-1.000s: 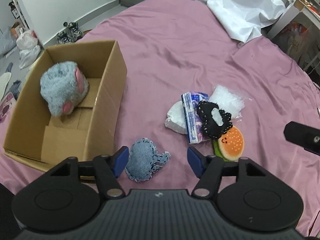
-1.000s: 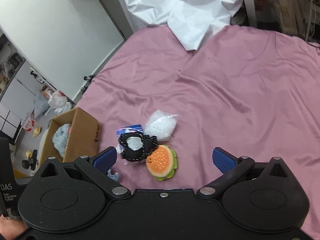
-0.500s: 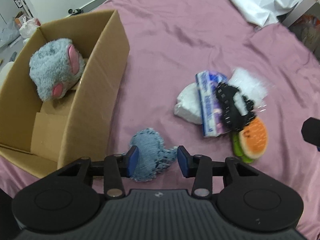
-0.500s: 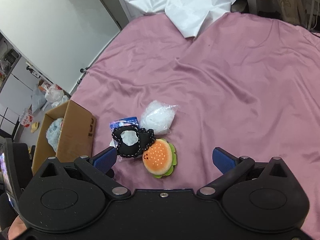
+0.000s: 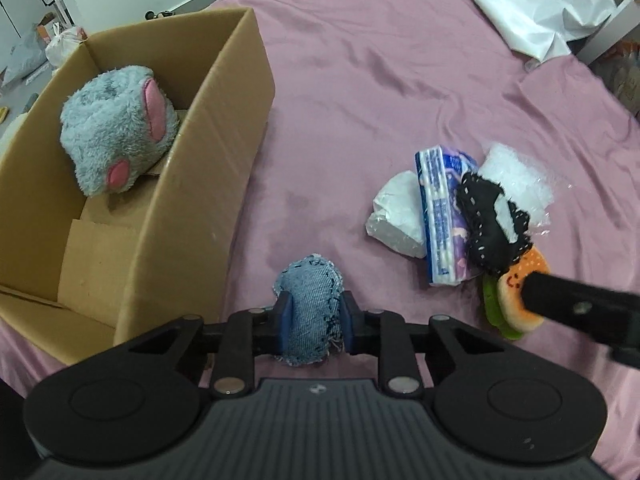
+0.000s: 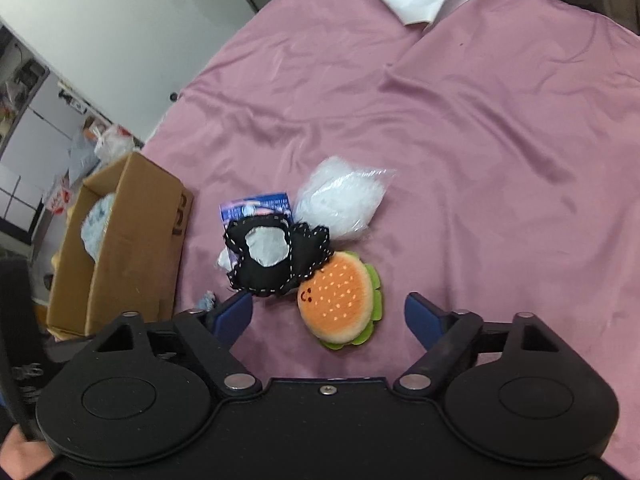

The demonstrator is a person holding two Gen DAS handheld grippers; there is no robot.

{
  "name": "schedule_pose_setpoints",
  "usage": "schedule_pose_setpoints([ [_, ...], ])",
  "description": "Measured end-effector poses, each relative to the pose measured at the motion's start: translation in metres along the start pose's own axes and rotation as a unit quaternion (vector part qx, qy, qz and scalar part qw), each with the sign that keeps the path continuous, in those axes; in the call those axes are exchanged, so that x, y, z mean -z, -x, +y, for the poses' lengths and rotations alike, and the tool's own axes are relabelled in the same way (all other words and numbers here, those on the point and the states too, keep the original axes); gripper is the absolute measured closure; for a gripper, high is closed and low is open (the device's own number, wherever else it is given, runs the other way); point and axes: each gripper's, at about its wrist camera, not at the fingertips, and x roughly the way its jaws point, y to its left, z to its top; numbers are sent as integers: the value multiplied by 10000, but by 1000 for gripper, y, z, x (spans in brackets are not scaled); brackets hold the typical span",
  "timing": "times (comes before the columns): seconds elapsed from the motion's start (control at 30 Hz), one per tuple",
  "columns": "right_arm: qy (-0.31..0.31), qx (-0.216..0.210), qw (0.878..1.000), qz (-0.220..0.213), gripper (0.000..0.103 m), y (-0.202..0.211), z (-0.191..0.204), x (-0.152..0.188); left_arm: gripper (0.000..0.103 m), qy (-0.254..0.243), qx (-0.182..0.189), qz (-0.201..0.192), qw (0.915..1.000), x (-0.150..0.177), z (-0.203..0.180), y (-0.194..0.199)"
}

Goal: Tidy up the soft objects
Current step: 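Lift the denim plush with the left gripper while the right gripper grasps the hamburger plush, then carry the denim plush with the left gripper and the hamburger with the right gripper over the box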

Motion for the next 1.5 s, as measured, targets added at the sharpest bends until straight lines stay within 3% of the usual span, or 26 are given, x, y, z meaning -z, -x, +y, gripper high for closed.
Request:
schedule_pose_setpoints([
  [0.43,737,801,9939,168,27,-32,22,2,81,208,552,-118,9982,-6,16,22],
  [0.5,895,923,9915,199,35,-37,26,3,81,240,594,-154,9978,-7,18,27],
  [0.63,1138,1189,9862,158,61,-38,30,5,81,267,680,-247,9970,-7,20,39],
  [1.2,475,927,9917,-755,65,24,23,12,81,212,638,-772,9947,-6,35,96],
  [1.5,540,704,9883,-1243,65,47,39,14,81,192,593,-1111,9919,-12,41,127],
])
